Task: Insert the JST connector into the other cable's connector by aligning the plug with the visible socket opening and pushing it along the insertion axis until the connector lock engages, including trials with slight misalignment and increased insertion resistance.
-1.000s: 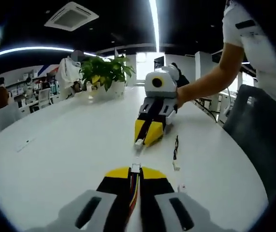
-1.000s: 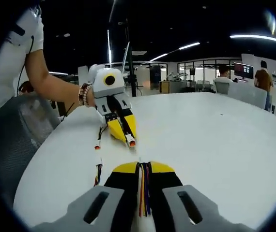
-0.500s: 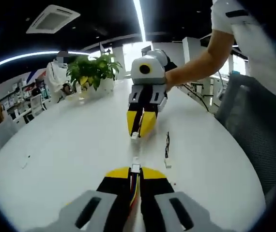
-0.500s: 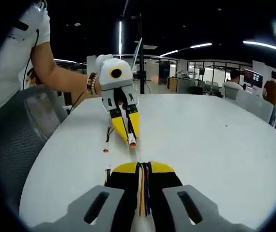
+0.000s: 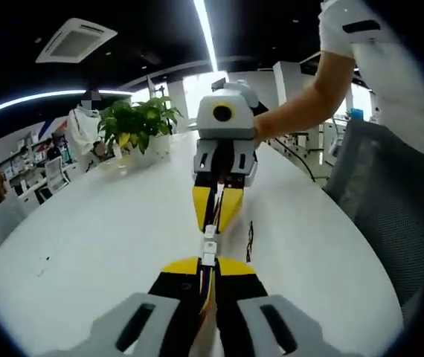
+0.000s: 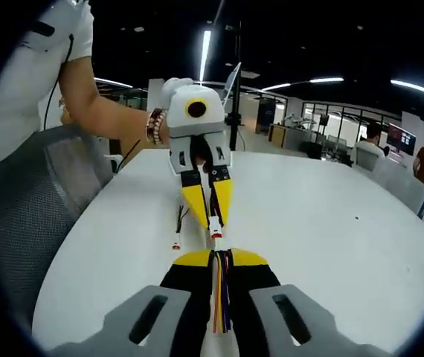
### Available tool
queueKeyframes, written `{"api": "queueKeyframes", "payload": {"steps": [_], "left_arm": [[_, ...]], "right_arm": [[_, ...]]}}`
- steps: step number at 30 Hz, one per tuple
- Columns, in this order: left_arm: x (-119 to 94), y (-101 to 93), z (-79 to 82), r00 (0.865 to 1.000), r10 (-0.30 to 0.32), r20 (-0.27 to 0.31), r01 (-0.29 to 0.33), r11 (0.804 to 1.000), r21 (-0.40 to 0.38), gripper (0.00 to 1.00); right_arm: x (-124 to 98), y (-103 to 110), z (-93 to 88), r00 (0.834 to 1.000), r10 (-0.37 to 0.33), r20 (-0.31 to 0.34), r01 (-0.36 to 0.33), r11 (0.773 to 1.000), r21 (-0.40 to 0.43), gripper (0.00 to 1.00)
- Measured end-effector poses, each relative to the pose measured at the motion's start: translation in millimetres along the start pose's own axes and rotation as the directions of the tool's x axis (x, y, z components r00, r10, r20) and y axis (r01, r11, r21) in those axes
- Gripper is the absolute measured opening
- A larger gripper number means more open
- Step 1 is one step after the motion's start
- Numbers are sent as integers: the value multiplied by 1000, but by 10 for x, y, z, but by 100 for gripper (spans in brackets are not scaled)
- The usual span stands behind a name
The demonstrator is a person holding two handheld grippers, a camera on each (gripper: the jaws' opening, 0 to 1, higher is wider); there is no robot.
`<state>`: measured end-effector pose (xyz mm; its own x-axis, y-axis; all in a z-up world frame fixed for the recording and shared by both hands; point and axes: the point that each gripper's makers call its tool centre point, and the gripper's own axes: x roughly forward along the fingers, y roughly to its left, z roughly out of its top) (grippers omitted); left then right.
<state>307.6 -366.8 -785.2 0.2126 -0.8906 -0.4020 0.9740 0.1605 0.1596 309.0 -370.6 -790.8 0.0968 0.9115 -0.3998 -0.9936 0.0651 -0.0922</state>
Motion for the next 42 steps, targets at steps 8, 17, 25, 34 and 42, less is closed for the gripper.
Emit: {"api": "queueKeyframes", "payload": {"steps": [8,17,25,34,42], "left_arm": [[1,16,-26,1000,5,10,-5,1000,-11,0],[-29,1,-44,1000,4,9,-3,1000,-16,0],[-9,-25,-50,1000,-3,0,3,1000,-13,0],[2,-68,-124,998,-17,-53,20,999,50,0],[-2,-52,-133,998,-18,-60,22,998,64,0]], "right_arm": [[48,9,-24,1000,7,-4,-7,1000,6,4],[73,28,-27,1000,17,-12,-17,1000,-3,4],[77,47,-60,999,27,-37,-27,999,-18,4],[97,96,-115,995,50,-83,-54,997,-53,4],[125,103,-83,994,47,-101,-56,995,-88,4]]}}
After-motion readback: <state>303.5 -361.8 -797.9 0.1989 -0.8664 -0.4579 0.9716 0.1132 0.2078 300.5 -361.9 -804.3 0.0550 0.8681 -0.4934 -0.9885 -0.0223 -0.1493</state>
